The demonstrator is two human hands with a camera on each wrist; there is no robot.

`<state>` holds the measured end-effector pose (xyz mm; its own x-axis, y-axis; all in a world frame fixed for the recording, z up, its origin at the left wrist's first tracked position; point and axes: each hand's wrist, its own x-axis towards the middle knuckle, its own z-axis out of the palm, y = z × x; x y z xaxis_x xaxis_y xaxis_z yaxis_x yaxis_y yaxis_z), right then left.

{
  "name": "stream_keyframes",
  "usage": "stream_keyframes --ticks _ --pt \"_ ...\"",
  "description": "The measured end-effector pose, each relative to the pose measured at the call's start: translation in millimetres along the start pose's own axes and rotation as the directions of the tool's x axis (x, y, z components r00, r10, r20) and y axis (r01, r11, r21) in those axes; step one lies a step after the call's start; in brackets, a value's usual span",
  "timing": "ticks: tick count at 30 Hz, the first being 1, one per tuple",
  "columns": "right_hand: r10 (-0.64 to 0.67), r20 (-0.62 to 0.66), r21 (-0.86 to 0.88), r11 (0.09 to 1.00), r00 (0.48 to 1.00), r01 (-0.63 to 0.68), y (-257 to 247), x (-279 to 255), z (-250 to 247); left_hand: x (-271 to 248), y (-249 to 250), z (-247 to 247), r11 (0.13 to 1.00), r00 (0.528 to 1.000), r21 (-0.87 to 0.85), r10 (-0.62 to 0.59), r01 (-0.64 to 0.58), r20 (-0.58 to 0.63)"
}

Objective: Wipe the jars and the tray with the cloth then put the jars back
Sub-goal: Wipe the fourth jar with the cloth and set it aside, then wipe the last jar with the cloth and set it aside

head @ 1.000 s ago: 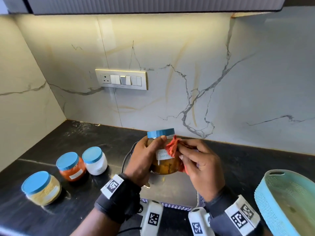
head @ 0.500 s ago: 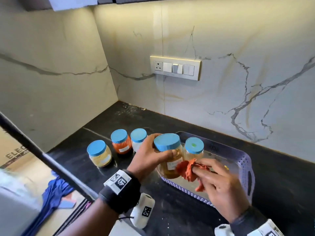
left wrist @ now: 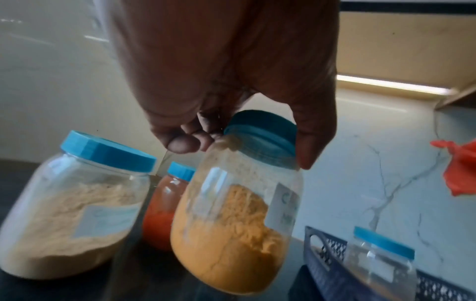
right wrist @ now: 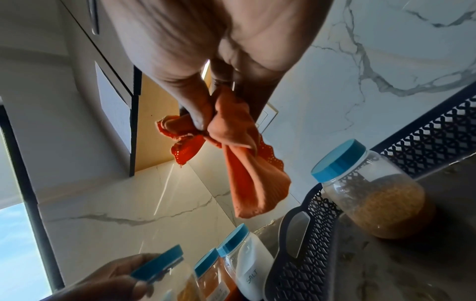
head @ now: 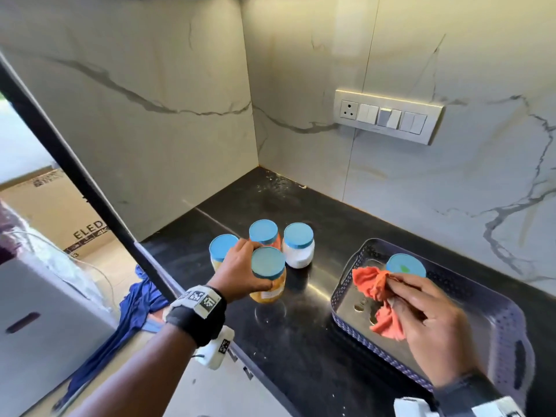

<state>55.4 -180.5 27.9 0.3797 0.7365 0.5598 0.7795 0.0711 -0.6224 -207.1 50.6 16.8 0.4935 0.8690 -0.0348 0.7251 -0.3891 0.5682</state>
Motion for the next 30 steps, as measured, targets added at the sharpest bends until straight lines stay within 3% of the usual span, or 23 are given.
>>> stream_keyframes --ticks 12,23,25,27,30 --pt "0.08 -0.003 -0.023 0.997 0.997 -0.08 -7 5 18 24 -28 22 0.983 0.999 0.184 -0.027 0.022 0.022" --pt "0.194 -0.015 0.013 0.981 0.981 -0.194 -3 -3 21 17 -19 4 0.972 1.0 0.235 0.011 -0.01 -0.002" --pt "0.177 -0.033 0.006 0.984 0.984 -0.177 1 -4 19 11 -8 -1 0.983 0.992 0.171 0.088 -0.072 -0.091" --pt "0.177 -0.051 -0.004 0.984 0.983 -0.178 8 -5 15 7 9 0 0.968 0.952 0.121 0.242 -0.222 -0.187" --pt "0.218 -0.106 0.015 0.976 0.97 -0.217 18 -7 3 9 46 14 0.928 0.903 0.019 0.367 -0.372 -0.225"
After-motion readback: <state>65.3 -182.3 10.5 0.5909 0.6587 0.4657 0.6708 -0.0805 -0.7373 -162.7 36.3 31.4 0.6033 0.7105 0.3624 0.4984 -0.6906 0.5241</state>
